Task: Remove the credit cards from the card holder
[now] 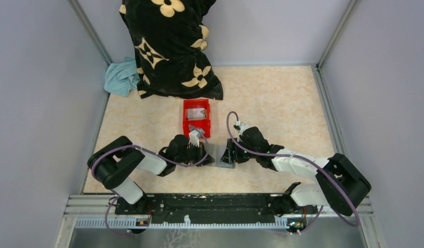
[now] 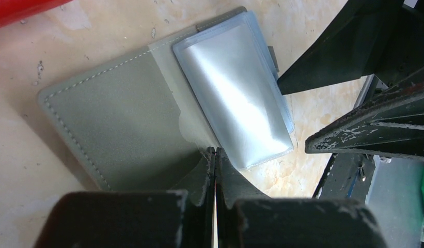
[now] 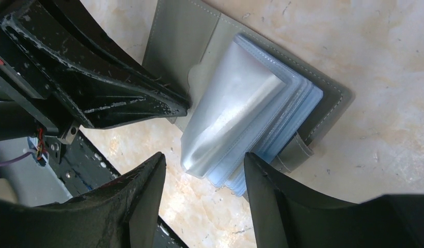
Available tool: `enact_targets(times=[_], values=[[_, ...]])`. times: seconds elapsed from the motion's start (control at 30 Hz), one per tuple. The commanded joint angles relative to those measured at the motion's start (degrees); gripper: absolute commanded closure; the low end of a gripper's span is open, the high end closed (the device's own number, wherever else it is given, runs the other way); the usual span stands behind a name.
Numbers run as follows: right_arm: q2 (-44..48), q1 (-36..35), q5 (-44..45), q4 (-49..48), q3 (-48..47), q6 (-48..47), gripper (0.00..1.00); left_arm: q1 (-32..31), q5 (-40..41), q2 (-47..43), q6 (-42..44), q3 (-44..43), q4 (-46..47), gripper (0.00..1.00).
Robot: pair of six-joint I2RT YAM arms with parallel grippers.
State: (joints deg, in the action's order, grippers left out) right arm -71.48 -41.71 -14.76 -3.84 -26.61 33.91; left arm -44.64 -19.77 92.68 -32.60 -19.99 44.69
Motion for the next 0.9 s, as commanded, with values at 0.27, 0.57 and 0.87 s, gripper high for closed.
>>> enact_targets(times=[0.27,0.57,0.87], values=[[-5.8,0.3,-5.0,-10.1,-3.6,0.8,0.42,-0.9,0.6,-1.0,-0.9,3.3,2.4,1.00],[-7.6,-0.3,-7.1,-11.5,-6.3,1.1,0.43,-1.8,0.0,1.9,-2.1,3.4,5.4,1.00],[-11.5,-4.8,-6.5,-12.7,-8.6,1.5,0.43,-1.9,0.3,1.8,-2.1,4.2,6.3,1.00]])
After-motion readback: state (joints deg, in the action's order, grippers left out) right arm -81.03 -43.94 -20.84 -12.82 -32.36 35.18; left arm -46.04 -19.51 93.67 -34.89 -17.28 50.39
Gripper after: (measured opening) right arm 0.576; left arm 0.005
